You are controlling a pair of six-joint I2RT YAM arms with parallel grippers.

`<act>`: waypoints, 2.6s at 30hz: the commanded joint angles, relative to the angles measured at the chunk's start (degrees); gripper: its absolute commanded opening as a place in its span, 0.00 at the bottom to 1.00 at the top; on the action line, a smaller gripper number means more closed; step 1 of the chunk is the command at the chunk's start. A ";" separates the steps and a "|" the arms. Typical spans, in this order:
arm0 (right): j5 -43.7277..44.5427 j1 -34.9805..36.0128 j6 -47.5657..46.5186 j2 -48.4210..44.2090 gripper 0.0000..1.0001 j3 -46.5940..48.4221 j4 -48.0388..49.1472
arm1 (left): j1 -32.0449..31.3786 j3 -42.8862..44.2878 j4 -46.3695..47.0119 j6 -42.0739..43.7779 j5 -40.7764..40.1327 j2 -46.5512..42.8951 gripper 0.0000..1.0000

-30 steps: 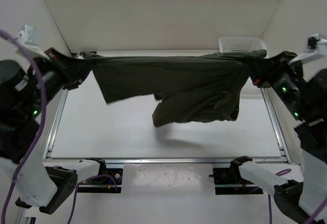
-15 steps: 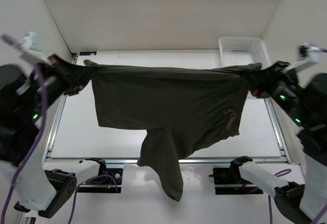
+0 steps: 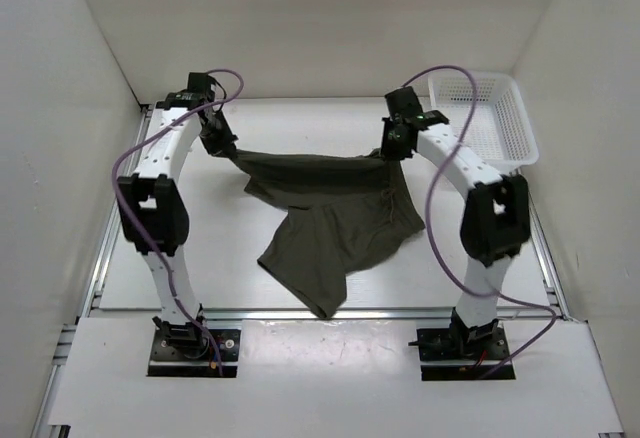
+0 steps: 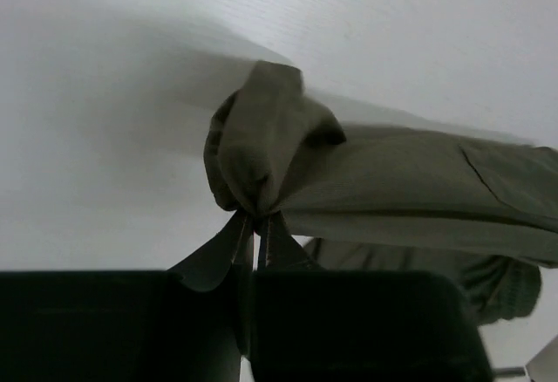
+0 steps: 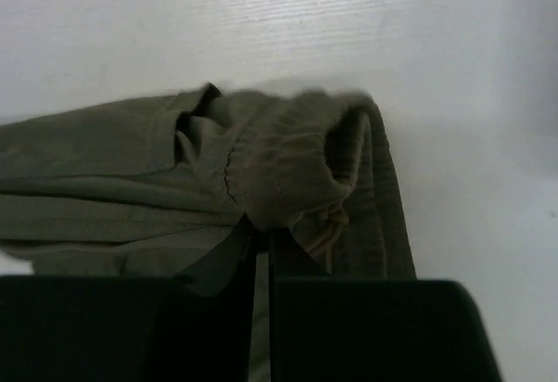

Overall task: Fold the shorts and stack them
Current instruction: Fold the shorts

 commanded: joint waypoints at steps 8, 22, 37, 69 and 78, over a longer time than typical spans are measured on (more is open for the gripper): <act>2.61 -1.37 -0.63 19.49 0.00 25.53 2.23 | 5.70 15.69 0.05 3.13 1.70 10.52 0.10; -7.58 -3.13 -1.17 31.03 0.00 47.09 -4.54 | 9.13 18.71 -3.20 4.80 3.72 8.43 0.10; -9.35 -8.13 -1.16 17.32 0.00 30.92 -4.54 | -16.94 -9.94 -0.13 -6.52 2.41 -21.90 0.10; -0.55 -9.19 -3.36 5.44 0.00 4.54 -1.28 | -37.98 -27.80 3.04 -17.08 -7.61 -16.11 0.10; -6.43 -9.19 -3.36 6.04 0.00 12.07 -1.90 | -24.21 -22.36 -0.66 -10.59 -11.13 -20.33 0.10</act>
